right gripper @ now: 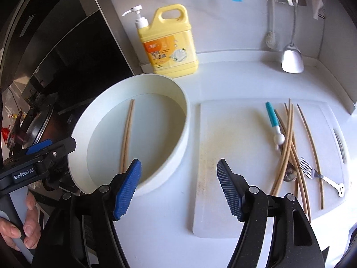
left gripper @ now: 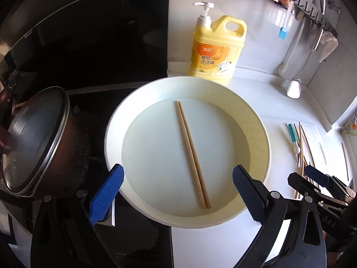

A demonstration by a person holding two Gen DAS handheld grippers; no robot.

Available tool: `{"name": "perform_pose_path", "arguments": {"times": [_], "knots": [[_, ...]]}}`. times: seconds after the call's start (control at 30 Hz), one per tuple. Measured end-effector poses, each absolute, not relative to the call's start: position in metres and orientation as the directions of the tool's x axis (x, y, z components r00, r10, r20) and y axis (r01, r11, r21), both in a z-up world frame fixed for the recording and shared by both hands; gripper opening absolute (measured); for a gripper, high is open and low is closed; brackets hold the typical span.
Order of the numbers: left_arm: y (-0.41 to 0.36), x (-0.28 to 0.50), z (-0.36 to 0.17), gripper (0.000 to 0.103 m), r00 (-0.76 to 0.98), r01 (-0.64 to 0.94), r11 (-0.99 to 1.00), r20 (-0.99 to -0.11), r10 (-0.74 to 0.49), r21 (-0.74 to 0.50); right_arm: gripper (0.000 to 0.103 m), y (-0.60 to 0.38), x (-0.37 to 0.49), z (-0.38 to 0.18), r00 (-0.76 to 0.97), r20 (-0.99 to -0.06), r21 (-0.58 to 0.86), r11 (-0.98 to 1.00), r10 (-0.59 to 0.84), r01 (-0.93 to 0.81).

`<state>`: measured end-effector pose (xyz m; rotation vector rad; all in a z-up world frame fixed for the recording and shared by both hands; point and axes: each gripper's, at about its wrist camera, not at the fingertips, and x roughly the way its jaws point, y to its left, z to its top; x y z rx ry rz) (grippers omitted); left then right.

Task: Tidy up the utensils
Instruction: 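Move the right tool over the metal fork while the left tool approaches the chopstick pile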

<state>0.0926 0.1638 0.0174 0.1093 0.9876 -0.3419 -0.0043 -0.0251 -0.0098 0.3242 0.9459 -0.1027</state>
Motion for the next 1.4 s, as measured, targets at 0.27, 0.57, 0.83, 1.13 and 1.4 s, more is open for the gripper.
{"name": "perform_pose_path", "arguments": {"times": [0.27,0.57,0.83,1.13,1.4], "knots": [[0.105,0.068,0.02,0.096,0.48,0.43,0.898,-0.818,-0.318,-0.097,0.067,-0.082,-0.06,-0.015,0.592,-0.805,0.202,0.918,-0.043,0.341],[0.006,0.02,0.013,0.096,0.48,0.473,0.874,-0.801,-0.359,-0.108,0.073,-0.192,-0.123,-0.029,0.531,-0.845,0.203,0.887,-0.056,0.416],[-0.055,-0.019,-0.013,0.096,0.53,0.387,0.921,-0.809,-0.255,-0.037,0.073,-0.254,-0.14,-0.05,0.548,-0.827,0.011,0.971,-0.125,0.239],[-0.081,-0.026,-0.044,0.096,0.538,0.352,0.936,-0.815,-0.213,-0.011,0.073,-0.282,-0.123,-0.078,0.584,-0.81,0.02,0.993,-0.053,0.117],[-0.09,-0.017,-0.074,0.096,0.532,0.346,0.938,-0.821,-0.208,-0.012,0.073,-0.268,-0.108,-0.103,0.568,-0.821,-0.093,0.995,-0.058,-0.033]]}}
